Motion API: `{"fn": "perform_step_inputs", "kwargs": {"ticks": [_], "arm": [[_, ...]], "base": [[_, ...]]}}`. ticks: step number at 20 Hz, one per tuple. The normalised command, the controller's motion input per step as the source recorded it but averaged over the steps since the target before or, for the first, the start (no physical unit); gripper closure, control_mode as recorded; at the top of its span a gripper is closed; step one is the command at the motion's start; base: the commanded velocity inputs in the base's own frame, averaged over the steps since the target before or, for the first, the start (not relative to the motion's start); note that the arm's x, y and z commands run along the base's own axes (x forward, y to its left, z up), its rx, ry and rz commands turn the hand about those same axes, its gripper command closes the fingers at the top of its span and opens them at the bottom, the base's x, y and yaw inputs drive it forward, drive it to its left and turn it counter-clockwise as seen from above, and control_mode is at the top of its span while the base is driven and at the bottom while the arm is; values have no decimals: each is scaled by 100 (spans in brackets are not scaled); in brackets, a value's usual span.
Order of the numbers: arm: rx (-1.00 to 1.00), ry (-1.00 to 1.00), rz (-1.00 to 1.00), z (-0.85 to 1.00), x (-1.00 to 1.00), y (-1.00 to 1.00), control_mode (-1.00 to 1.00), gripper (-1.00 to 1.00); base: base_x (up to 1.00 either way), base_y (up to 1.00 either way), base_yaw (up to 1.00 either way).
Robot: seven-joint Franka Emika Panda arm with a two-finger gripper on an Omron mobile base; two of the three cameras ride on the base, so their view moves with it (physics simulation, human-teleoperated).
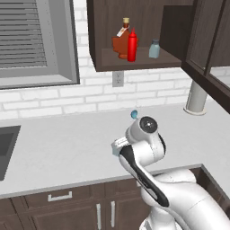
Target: Put the shaker and condiment bottle from the counter next to their counterparts in the cabinet.
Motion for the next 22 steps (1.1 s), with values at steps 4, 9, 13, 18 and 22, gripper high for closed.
{"fn": "perform_step_inputs", "kwargs": {"ticks": [4, 9, 13, 18, 22], "arm": [[2, 9, 0, -13, 9, 0, -100, -100], [4, 12, 0, -18, 0, 1, -100, -100], [2, 6, 0, -13, 4, 1, -100, -100], [0, 1, 0, -11, 8, 1, -100, -100], [0, 0, 0, -12, 12, 3, -100, -100]], "base": [[0, 0, 0], [0, 0, 0], [0, 0, 0], [0, 0, 0], [0, 0, 0]]}}
